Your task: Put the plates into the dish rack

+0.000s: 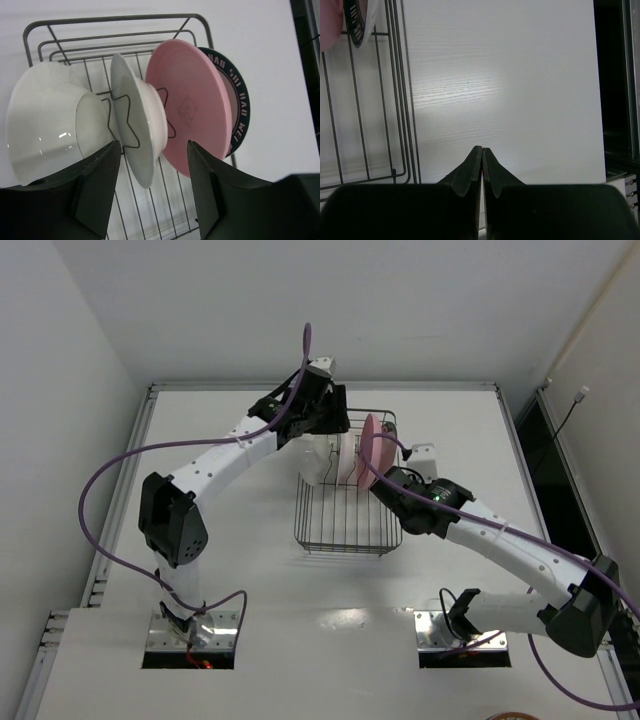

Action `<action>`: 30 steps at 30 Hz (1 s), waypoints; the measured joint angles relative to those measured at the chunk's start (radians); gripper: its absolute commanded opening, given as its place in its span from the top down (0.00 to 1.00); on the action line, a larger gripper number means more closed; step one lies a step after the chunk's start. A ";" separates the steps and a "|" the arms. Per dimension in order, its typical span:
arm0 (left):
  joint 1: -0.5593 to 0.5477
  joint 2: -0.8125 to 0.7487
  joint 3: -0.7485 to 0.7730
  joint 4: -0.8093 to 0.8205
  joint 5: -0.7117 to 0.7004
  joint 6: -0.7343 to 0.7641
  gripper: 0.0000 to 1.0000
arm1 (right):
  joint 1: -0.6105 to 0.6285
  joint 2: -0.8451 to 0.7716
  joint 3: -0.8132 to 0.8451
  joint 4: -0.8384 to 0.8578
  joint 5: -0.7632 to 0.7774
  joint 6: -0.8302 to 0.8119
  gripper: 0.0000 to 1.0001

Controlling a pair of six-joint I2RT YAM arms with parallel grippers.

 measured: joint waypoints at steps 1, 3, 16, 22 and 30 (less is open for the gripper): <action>0.000 0.001 0.000 -0.010 -0.009 0.000 0.48 | 0.000 0.000 0.000 0.000 0.000 0.000 1.00; 0.000 0.001 0.000 -0.026 -0.037 -0.001 0.48 | 0.000 0.000 0.000 0.000 0.000 0.000 1.00; 0.158 -0.005 -0.011 -0.165 -0.259 -0.076 0.72 | 0.000 0.000 -0.026 0.003 0.000 0.000 1.00; 0.195 -0.004 -0.070 -0.193 -0.278 -0.091 0.97 | 0.000 0.018 -0.033 0.010 -0.001 0.000 1.00; 0.199 0.050 -0.072 -0.190 -0.249 -0.087 1.00 | 0.000 0.024 -0.041 0.029 -0.001 0.000 1.00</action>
